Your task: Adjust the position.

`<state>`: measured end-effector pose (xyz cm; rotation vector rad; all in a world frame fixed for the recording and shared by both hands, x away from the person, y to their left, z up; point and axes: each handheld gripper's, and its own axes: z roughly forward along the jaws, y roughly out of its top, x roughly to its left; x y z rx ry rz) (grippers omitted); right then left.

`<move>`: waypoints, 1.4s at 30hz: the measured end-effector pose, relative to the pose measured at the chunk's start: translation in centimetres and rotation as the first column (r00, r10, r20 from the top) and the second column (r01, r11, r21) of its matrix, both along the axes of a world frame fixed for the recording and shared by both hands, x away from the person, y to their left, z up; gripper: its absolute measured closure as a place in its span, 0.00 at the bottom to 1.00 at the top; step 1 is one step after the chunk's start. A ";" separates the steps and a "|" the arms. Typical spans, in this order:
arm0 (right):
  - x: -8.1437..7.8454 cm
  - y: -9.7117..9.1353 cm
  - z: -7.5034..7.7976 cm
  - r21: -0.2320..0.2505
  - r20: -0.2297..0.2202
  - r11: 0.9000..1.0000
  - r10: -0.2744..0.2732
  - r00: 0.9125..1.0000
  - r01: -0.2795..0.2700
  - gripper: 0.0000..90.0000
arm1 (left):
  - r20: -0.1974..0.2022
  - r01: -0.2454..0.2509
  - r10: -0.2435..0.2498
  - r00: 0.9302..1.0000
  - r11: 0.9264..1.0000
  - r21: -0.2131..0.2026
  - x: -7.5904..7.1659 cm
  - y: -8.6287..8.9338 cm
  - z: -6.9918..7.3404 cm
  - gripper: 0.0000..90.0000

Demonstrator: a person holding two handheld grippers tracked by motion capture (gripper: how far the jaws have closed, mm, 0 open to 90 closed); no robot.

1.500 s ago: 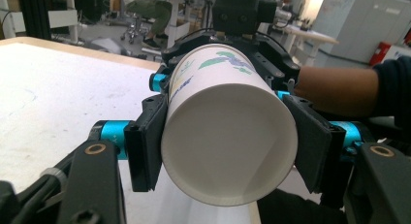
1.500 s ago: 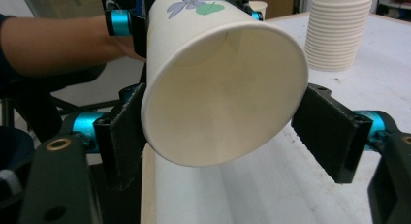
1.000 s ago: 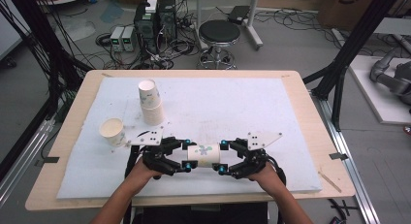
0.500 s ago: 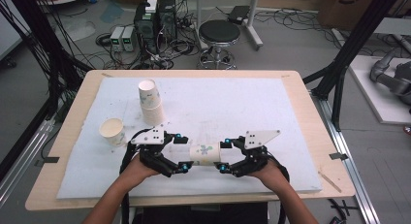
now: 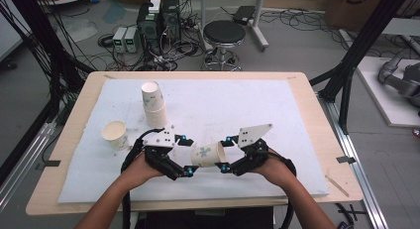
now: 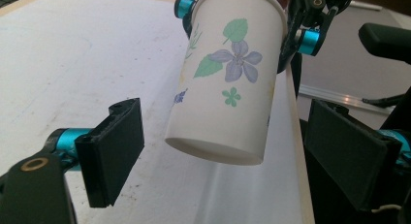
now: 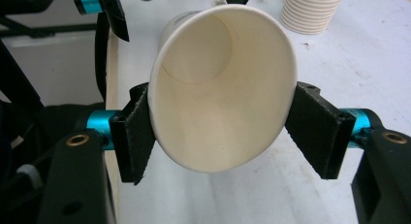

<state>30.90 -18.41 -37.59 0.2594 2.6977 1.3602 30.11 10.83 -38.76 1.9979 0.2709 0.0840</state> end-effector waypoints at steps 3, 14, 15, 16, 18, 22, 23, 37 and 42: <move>0.1 0.4 0.4 -0.037 0.010 0.999 0.007 1.000 -0.007 0.34 | 0.005 -0.004 0.003 1.000 0.999 0.032 0.1 -0.2 0.2 0.16; 0.2 1.9 1.6 -0.156 0.034 0.987 0.045 0.998 -0.039 0.34 | 0.020 0.021 -0.024 1.000 0.992 0.121 0.2 -1.2 0.1 0.17; 0.2 2.0 1.6 -0.165 0.033 0.985 0.053 0.998 -0.047 0.34 | 0.019 0.024 -0.027 0.999 0.992 0.127 0.2 -1.3 0.1 0.17; 0.2 2.1 1.7 -0.180 0.044 0.983 0.053 0.998 -0.044 0.34 | 0.018 0.025 -0.028 0.999 0.991 0.133 0.2 -1.4 0.1 0.17; 0.2 2.4 1.8 -0.202 0.049 0.978 0.060 0.997 -0.049 0.34 | 0.024 0.024 -0.028 0.999 0.988 0.151 0.3 -1.5 0.0 0.17; 0.1 3.1 2.0 -0.249 0.061 0.967 0.074 0.995 -0.057 0.34 | 0.027 0.025 -0.030 0.999 0.984 0.177 0.3 -1.8 -0.1 0.17; 0.1 3.3 2.0 -0.259 0.062 0.964 0.074 0.995 -0.055 0.34 | 0.025 0.025 -0.030 0.999 0.983 0.183 0.3 -1.9 -0.2 0.18; 0.0 5.2 2.3 -0.380 0.070 0.921 0.121 0.990 -0.086 0.33 | 0.009 0.050 -0.054 0.998 0.968 0.248 0.6 -2.7 -0.6 0.22; -0.1 5.7 2.4 -0.403 0.068 0.910 0.134 0.989 -0.096 0.33 | -0.001 0.072 -0.075 0.997 0.959 0.273 0.8 -2.9 -0.8 0.26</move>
